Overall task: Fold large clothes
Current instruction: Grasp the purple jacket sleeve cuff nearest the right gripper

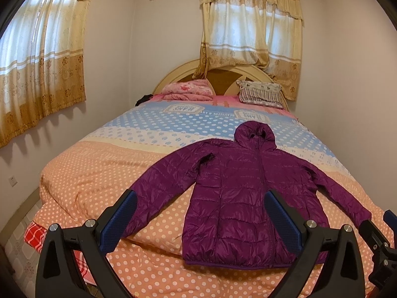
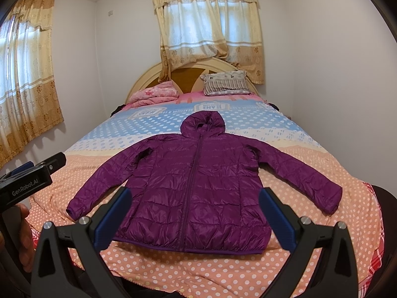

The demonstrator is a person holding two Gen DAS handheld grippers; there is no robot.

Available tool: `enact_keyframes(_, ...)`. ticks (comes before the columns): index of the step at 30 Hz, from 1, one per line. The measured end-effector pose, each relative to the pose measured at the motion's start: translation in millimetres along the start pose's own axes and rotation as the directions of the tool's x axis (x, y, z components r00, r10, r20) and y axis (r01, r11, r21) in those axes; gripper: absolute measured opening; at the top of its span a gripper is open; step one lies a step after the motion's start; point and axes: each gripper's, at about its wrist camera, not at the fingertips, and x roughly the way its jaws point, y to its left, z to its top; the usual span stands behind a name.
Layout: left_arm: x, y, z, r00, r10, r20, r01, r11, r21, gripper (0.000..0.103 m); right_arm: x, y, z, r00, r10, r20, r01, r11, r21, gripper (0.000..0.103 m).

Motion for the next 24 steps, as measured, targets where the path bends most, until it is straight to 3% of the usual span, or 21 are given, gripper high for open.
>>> enact_keyframes(6,32,-5,-9,0.999,0.000,-0.044,0.001,1.000,0.025,0.102,27,-38,-4,0.999,-0.023,-0.033,0.025,0.996,0.086,0.103)
enact_keyframes(12,97,-15,-22,0.993,0.019,-0.119,-0.010,0.997,0.075,0.102,82,-134,-24,0.977,-0.151,-0.152,0.183,0.958,0.223,0.103)
enact_keyframes(16,148,-24,-29,0.981,0.014,-0.194,0.008,0.994,0.110,0.102,111,-220,-44,0.936,-0.249,-0.248,0.324,0.885,0.335,0.103)
enact_keyframes(20,193,-34,-30,0.969,0.012,-0.247,0.016,0.994,0.112,0.102,125,-301,-58,0.874,-0.353,-0.334,0.471,0.783,0.406,0.096)
enact_keyframes(24,223,-45,-25,0.966,0.042,-0.255,-0.006,0.990,0.138,0.102,127,-340,-59,0.831,-0.398,-0.389,0.544,0.726,0.421,0.090)
